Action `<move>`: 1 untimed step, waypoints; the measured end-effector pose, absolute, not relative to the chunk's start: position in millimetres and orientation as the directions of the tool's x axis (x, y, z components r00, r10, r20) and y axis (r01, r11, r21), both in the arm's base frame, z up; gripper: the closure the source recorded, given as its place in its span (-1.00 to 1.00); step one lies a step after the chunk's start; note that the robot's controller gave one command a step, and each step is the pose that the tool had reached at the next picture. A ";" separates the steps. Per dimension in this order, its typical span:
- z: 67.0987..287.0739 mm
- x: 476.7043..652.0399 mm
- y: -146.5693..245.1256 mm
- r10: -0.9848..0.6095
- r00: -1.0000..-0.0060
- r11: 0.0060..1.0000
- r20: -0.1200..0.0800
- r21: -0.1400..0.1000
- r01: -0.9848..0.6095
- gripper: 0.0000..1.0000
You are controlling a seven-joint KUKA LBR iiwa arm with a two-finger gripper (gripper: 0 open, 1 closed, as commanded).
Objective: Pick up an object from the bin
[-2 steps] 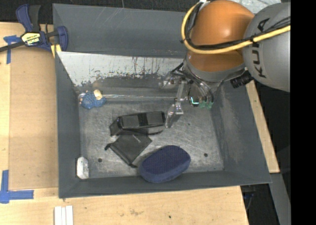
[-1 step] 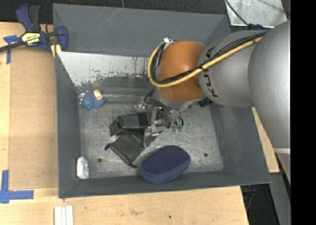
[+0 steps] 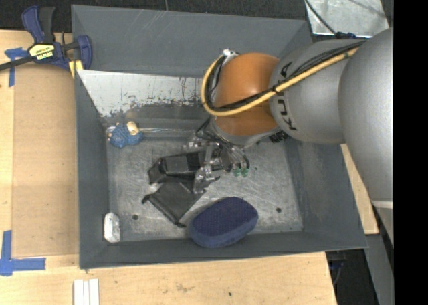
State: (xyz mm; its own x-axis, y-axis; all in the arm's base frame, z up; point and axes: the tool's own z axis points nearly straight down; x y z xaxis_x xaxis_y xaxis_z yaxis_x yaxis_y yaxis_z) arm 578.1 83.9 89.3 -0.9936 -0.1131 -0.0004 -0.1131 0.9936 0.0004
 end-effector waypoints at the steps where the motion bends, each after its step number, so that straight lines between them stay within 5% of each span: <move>1: 244.9 572.6 94.7 -0.117 -0.993 0.993 -0.004 -0.001 -0.117 1.00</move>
Offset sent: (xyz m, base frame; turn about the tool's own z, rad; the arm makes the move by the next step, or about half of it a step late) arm -0.0061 0.0117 0.1532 -0.0031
